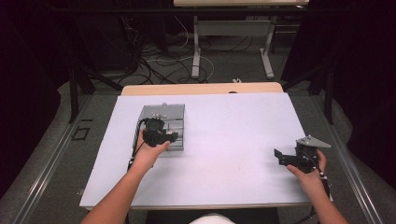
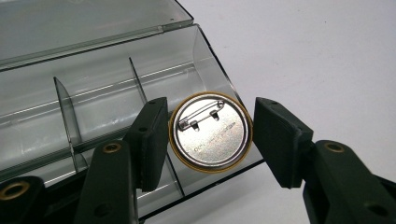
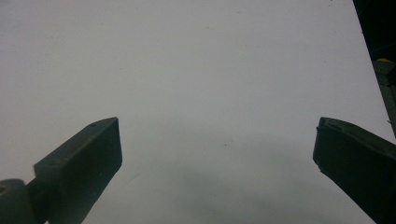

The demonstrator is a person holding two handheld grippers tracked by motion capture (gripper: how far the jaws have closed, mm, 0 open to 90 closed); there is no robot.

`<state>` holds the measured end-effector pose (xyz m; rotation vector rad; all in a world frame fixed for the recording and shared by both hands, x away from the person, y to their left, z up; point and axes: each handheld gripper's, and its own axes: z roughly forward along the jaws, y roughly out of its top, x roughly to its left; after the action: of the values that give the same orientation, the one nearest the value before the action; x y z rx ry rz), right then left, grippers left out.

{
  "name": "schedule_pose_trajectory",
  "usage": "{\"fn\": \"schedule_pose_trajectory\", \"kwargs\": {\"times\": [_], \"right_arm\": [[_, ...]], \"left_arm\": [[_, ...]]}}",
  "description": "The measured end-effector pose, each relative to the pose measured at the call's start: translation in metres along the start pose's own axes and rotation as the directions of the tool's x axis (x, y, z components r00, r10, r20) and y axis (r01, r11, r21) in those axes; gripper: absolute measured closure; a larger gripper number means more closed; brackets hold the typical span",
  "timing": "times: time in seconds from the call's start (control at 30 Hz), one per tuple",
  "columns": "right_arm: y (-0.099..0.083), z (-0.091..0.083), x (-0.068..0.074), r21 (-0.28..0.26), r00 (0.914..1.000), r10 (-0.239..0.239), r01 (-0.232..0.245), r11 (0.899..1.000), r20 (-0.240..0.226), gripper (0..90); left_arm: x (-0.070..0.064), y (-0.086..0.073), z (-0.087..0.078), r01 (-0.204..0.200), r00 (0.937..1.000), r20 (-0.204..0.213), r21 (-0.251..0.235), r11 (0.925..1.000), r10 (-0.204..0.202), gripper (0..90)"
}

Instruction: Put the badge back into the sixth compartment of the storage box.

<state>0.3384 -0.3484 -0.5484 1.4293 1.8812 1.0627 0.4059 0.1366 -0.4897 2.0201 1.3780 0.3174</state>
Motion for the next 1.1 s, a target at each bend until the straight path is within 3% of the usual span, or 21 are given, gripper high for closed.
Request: {"fn": "schedule_pose_trajectory", "kwargs": {"times": [0.67, 1.1], "right_arm": [[0.000, 0.001, 0.000, -0.010, 1.0000, -0.002, 0.002, 1.000, 0.009, 1.2], [0.000, 0.000, 0.000, 0.000, 1.0000, -0.006, 0.006, 1.000, 0.000, 1.3]], "left_arm": [[-0.004, 0.002, 0.016, 0.049, 0.9988, 0.003, 0.060, 0.9970, -0.049, 46.8], [-0.006, 0.001, 0.020, 0.041, 0.9991, 0.005, 0.077, 0.9962, -0.041, 46.8]]}}
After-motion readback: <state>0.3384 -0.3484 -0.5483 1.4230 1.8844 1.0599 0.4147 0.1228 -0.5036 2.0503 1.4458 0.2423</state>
